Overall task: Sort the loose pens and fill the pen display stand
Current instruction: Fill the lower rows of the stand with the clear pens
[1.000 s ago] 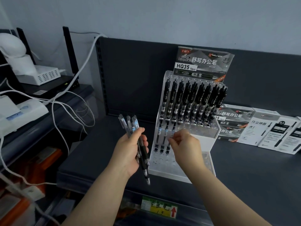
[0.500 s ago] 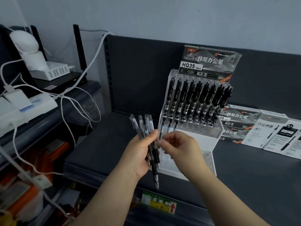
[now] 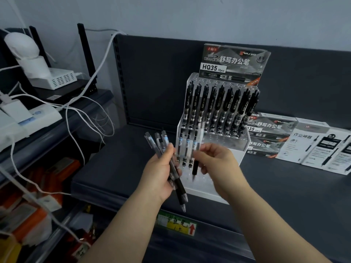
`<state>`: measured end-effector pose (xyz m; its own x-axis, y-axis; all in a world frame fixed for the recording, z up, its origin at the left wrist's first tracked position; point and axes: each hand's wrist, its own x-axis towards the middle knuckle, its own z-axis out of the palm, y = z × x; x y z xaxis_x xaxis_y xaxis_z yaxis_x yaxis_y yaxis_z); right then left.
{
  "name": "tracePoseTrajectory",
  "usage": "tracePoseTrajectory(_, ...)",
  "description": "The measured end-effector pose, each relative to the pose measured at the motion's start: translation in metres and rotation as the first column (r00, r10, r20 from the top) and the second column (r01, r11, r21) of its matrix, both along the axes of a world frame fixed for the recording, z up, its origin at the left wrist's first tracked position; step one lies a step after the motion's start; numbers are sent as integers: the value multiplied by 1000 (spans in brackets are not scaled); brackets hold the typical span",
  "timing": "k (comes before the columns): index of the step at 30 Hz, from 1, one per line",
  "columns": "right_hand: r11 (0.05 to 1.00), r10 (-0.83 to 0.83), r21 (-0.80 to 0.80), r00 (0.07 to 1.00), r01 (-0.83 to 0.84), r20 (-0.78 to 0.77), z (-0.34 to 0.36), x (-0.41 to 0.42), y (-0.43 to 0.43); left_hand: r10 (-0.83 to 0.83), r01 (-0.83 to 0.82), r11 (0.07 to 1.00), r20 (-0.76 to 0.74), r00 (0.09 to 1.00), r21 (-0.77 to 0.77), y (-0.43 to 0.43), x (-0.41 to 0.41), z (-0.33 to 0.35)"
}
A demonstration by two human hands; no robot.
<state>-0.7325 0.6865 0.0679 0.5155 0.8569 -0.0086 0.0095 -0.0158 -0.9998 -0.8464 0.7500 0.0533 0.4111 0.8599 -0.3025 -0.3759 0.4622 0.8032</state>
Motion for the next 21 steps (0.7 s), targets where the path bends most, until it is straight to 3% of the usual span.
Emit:
tracePoseTrajectory(6, 973, -229, 31, 945, 228, 234, -3, 27, 6, 52, -52, 998, -1, 999, 35, 7, -4, 0)
tracePoseTrajectory(16, 955, -129, -130, 770, 265, 625, -36, 22, 27, 68, -69, 997, 29, 997, 41, 16, -5, 0)
tracePoseTrajectory(21, 952, -107, -144, 736, 270, 668, -33, 21, 27, 58, -60, 997, 34, 998, 50, 21, -3, 0)
